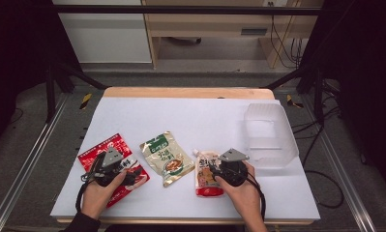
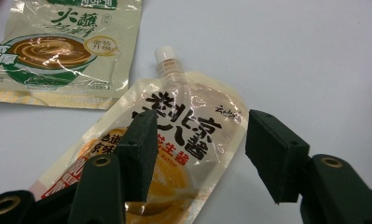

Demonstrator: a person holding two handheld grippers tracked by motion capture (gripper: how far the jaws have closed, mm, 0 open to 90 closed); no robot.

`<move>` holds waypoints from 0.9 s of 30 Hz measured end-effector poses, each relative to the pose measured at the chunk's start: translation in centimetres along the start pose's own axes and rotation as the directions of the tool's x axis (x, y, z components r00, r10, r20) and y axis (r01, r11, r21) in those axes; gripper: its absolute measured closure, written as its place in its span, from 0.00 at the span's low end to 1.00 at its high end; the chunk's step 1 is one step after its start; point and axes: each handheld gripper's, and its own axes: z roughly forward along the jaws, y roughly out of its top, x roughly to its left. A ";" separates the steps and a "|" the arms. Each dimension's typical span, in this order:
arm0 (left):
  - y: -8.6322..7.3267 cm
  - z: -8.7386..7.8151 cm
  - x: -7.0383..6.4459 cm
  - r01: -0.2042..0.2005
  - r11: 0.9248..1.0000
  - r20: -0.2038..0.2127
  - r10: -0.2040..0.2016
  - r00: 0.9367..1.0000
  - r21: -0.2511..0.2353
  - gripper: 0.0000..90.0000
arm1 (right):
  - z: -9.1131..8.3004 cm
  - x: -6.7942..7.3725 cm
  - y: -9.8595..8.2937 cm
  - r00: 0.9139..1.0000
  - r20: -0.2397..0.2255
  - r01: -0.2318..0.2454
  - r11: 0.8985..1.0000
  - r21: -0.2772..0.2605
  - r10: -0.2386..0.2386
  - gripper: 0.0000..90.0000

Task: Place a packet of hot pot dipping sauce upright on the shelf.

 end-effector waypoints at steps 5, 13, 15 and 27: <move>0.0 -0.1 -0.2 -0.013 1.000 -0.004 0.014 1.000 0.013 0.08 | 0.6 0.0 1.2 1.000 0.006 -0.012 1.000 -0.003 0.012 0.49; 0.1 0.1 -0.8 -0.054 0.998 0.000 0.054 0.999 0.029 0.09 | 3.1 -0.5 3.6 0.999 0.048 0.001 1.000 0.024 -0.002 0.52; 0.2 0.2 -0.8 -0.058 0.998 0.005 0.058 0.998 0.029 0.09 | 3.6 -0.9 3.3 0.998 0.067 -0.008 0.999 0.034 0.005 0.52; 0.2 0.3 -0.9 -0.060 0.998 0.012 0.060 0.998 0.034 0.09 | 5.2 -2.0 2.1 0.996 0.041 -0.078 0.992 0.101 0.074 0.50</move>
